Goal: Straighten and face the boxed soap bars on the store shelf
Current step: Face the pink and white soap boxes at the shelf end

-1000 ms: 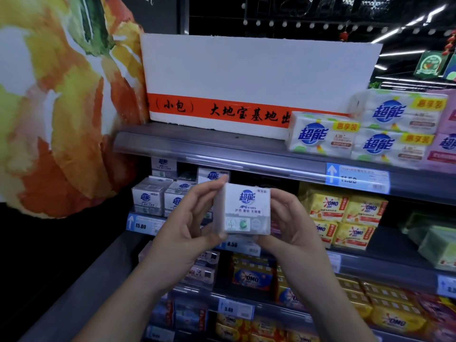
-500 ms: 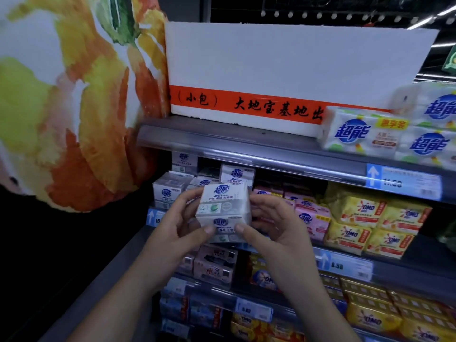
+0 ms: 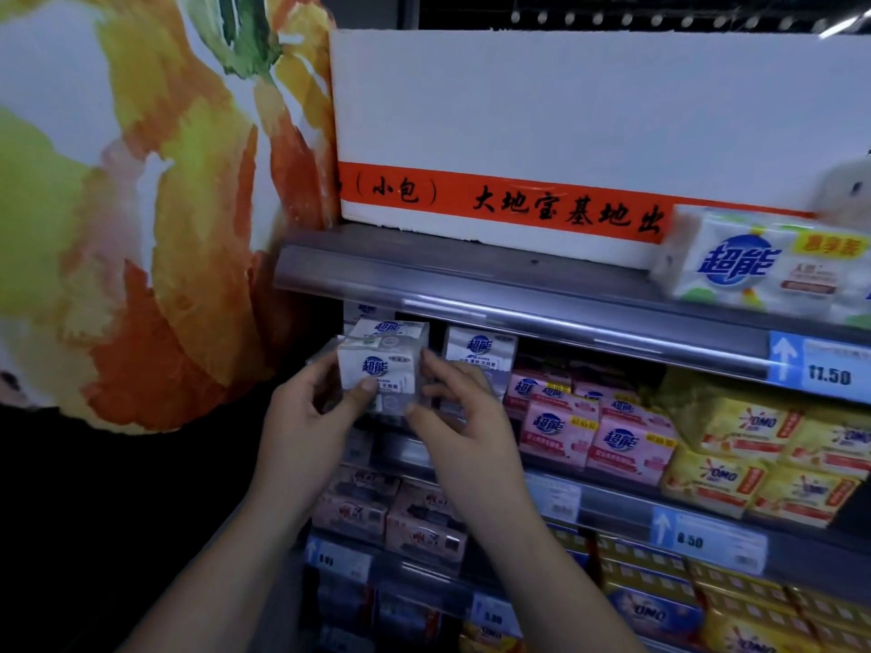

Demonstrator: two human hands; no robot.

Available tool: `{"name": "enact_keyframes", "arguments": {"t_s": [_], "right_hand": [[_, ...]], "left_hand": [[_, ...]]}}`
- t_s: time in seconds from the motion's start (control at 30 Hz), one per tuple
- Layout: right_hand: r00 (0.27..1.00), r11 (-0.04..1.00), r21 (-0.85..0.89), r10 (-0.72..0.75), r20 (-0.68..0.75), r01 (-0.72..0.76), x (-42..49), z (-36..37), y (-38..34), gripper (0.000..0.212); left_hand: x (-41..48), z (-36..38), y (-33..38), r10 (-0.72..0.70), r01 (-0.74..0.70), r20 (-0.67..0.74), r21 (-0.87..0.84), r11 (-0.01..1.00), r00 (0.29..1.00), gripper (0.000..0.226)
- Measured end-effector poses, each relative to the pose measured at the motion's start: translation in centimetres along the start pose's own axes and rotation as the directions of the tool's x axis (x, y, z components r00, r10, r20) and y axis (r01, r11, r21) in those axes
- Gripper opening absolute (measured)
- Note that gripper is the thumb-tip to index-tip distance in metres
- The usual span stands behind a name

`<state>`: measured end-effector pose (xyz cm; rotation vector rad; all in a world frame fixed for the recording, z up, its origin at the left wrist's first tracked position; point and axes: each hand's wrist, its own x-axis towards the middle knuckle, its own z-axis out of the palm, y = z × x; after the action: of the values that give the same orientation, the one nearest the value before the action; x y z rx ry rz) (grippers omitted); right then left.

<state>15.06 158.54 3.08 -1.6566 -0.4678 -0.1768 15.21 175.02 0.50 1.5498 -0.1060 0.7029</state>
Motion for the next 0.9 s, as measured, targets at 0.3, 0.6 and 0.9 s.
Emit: {"name": "enact_keyframes", "arguments": {"t_s": [0.3,0.6,0.9], "right_hand": [[0.999,0.999,-0.032,0.031,0.042,-0.029,1.1,0.0,0.3,0.058],[0.988,0.992,0.009,0.124,0.097,-0.125,-0.2,-0.7,1.3,0.069],[0.993,0.993,-0.017,0.115,0.043,-0.114,-0.9,-1.5,2.0,0.059]], "left_hand": [[2.1,0.3,-0.5,0.092,-0.104,0.058,0.241,0.965,0.994,0.030],[3.6,1.9,-0.9,0.122,-0.120,0.019,0.385,0.915,0.992,0.024],[3.5,2.6,-0.9,0.098,-0.068,-0.042,0.458,0.886,0.994,0.033]]}}
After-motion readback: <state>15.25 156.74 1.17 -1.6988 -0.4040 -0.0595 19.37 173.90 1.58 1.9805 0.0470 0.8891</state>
